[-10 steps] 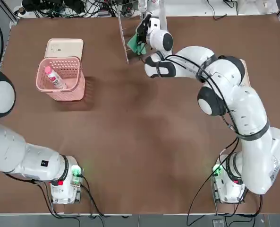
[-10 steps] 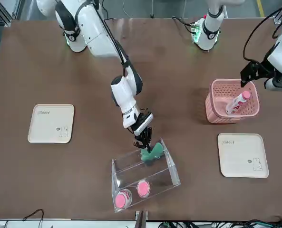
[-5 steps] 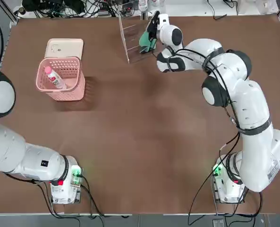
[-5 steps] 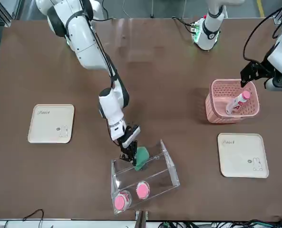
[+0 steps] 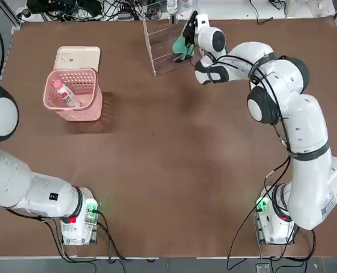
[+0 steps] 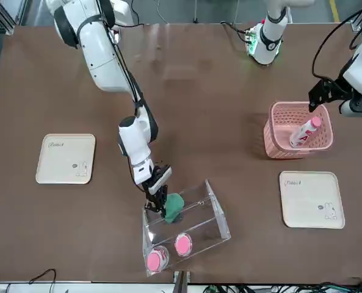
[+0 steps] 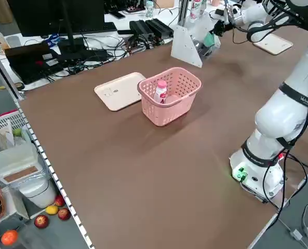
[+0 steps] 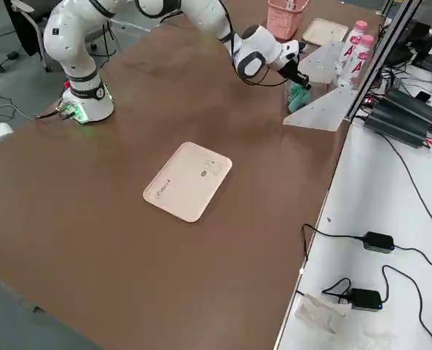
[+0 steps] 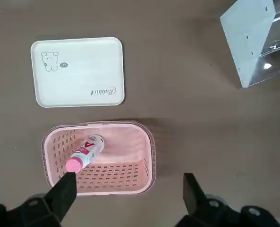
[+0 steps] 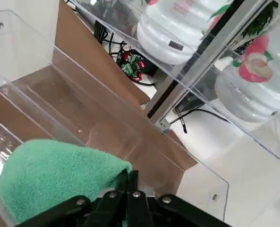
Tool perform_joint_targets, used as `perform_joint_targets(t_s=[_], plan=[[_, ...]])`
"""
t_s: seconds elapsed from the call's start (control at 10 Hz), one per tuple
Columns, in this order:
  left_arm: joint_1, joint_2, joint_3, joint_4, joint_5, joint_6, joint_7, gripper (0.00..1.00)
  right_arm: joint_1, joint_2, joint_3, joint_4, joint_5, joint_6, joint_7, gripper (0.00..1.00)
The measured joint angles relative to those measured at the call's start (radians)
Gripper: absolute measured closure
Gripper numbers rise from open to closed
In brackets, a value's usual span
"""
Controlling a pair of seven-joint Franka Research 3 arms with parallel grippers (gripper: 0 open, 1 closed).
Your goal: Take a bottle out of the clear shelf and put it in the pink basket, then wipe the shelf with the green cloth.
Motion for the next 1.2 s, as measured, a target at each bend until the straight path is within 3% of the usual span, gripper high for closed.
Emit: perform_joint_targets(t_s=[0.3,0.7,1.2], plan=[[0.0,0.0,0.0,0.0,0.0,0.0,0.0,0.0,0.028,0.002,0.009,-0.007,0.012,-0.003,0.069,0.98],[0.0,0.0,0.0,0.0,0.0,0.0,0.0,0.0,0.148,0.009,0.013,0.013,0.108,-0.003,0.239,0.98],[0.001,0.0,0.0,0.0,0.0,0.0,0.0,0.0,0.157,0.009,0.008,0.042,0.095,-0.006,0.343,0.98]])
